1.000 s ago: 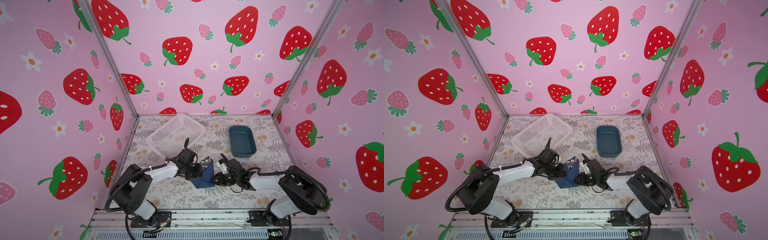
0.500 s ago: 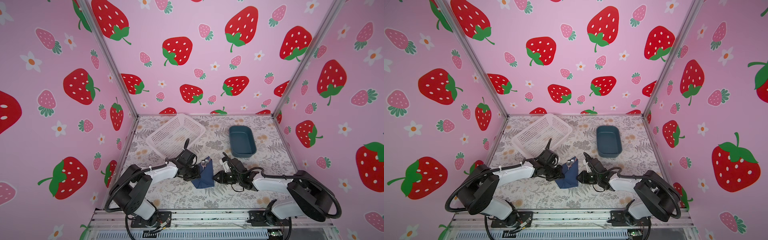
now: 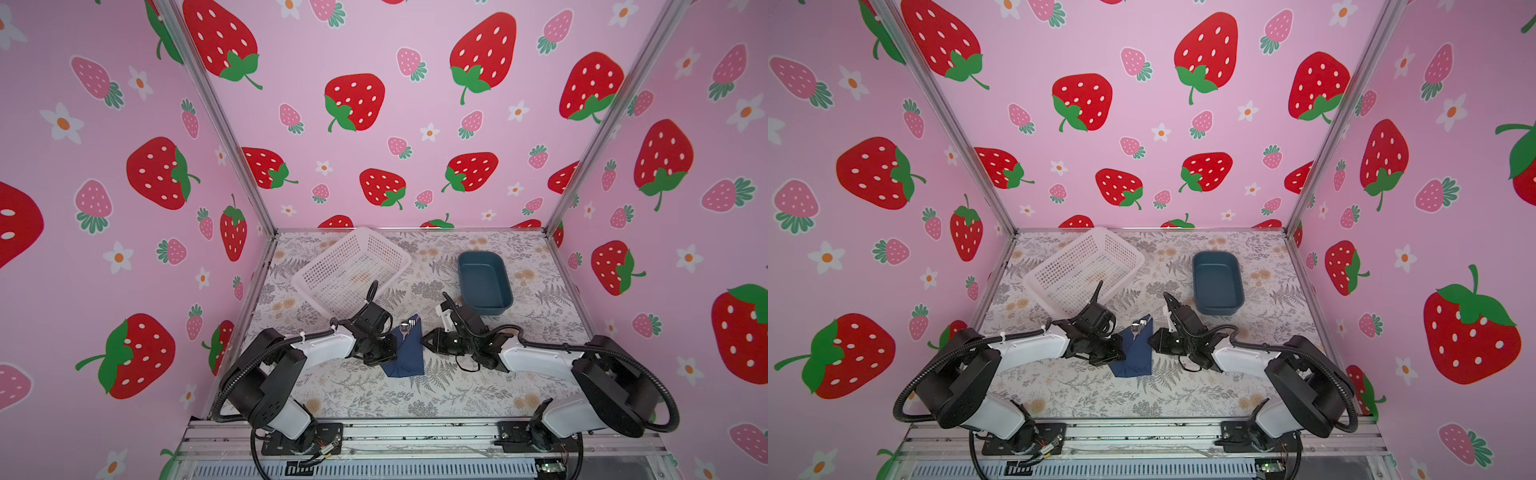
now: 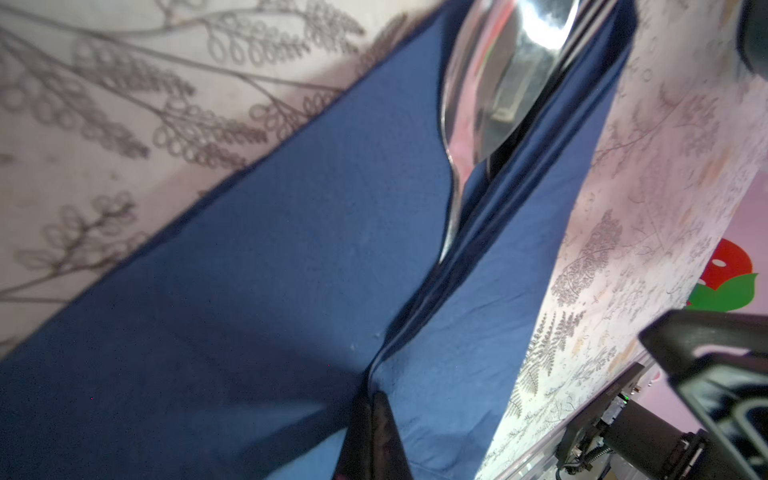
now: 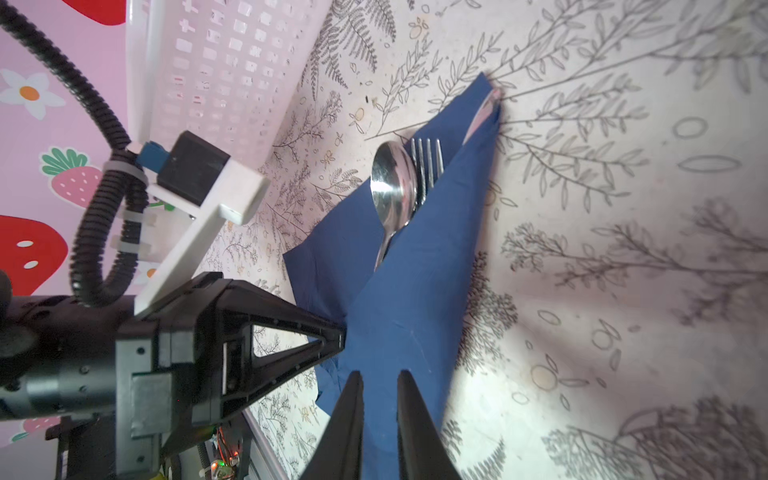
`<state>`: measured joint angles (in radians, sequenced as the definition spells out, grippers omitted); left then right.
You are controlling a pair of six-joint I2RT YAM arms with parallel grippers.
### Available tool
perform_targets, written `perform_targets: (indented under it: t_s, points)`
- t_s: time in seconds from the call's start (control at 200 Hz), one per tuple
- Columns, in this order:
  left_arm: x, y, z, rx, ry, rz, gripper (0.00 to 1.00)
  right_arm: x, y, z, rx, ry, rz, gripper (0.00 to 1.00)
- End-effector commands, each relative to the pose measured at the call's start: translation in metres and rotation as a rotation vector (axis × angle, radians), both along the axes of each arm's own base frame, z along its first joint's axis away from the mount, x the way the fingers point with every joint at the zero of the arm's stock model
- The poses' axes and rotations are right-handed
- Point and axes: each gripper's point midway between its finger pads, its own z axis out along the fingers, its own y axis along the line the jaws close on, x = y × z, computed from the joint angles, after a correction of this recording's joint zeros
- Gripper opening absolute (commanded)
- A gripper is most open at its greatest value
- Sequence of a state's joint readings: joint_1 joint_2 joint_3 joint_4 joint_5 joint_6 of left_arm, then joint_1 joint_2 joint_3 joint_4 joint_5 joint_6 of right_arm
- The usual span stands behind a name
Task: Place the utensils on the paper napkin and roll it up
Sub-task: 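Hold the upright napkin bundle with the left gripper while the right gripper releases and withdraws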
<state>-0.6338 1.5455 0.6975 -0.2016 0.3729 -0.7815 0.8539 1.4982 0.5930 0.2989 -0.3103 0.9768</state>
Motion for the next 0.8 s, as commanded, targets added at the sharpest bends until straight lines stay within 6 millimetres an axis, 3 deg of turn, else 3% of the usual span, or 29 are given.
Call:
perform_targets:
  t_s: [0.0, 0.23, 0.46, 0.66, 0.795]
  points:
    - [-0.001, 0.006, -0.006, 0.039, 0.006, -0.001, 0.00, 0.013, 0.001, -0.011, -0.021, 0.030, -0.044, 0.18]
    - [-0.005, 0.007, -0.010, 0.057, 0.006, 0.000, 0.00, 0.030, 0.002, -0.023, -0.010, 0.059, -0.065, 0.16]
    - [-0.012, 0.001, -0.019, 0.068, 0.014, 0.023, 0.00, 0.032, -0.009, -0.037, -0.043, 0.086, -0.061, 0.16]
    - [-0.011, -0.003, -0.019, 0.066, 0.005, 0.038, 0.00, 0.033, -0.020, -0.026, -0.036, 0.068, -0.086, 0.17]
    - [-0.009, -0.003, -0.017, 0.074, -0.006, 0.032, 0.00, 0.023, -0.023, -0.015, 0.000, 0.070, -0.080, 0.18]
